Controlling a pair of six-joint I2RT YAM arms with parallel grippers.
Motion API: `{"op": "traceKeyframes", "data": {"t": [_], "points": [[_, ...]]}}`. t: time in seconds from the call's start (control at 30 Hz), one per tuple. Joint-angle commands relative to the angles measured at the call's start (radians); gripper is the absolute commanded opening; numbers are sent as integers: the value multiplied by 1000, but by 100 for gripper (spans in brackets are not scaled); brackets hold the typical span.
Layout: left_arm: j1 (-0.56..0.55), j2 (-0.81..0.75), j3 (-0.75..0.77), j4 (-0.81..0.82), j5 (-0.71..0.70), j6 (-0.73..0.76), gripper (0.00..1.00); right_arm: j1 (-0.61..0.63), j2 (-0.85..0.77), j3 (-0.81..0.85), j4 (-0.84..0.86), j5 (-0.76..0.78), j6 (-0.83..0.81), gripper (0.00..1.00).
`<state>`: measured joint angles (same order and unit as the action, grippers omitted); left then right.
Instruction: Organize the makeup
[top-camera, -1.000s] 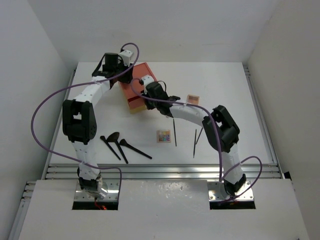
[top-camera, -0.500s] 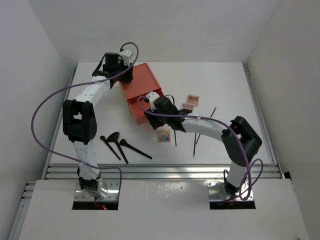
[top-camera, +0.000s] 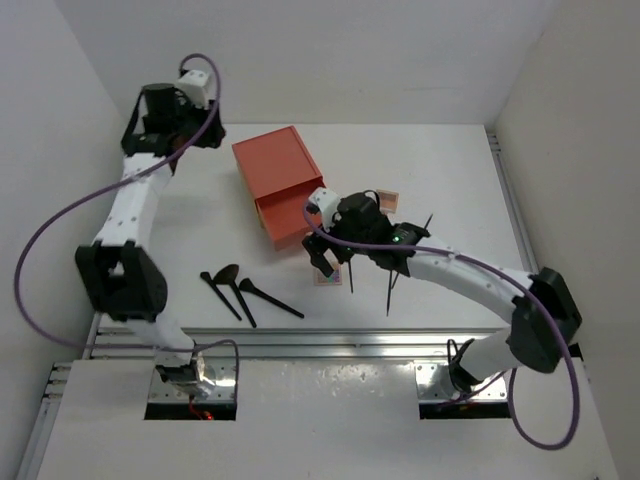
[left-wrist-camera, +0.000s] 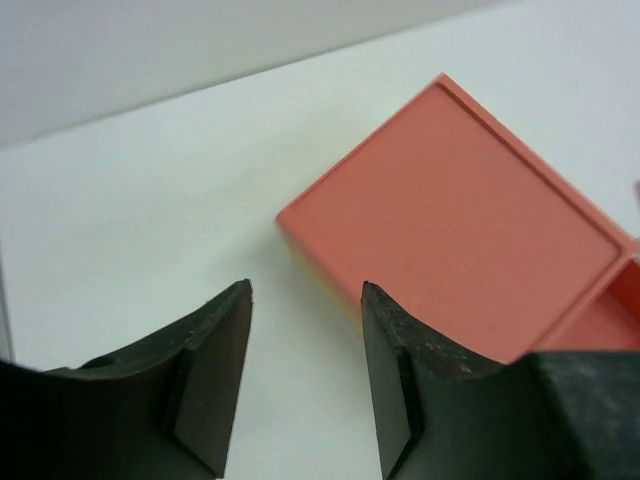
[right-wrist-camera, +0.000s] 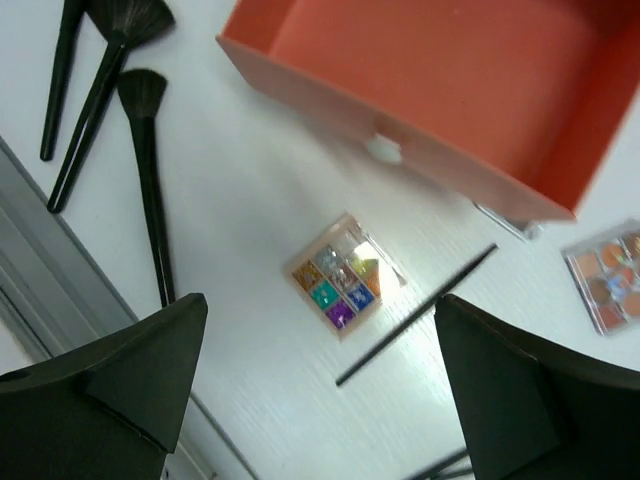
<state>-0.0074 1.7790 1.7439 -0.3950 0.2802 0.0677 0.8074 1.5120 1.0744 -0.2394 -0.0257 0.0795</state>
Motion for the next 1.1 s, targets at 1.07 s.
{"op": "traceKeyframes", "data": {"t": [1.07], "points": [[-42, -237, -790, -510, -312, -575, 34, -80, -228, -298, -181, 231, 207, 94]]}}
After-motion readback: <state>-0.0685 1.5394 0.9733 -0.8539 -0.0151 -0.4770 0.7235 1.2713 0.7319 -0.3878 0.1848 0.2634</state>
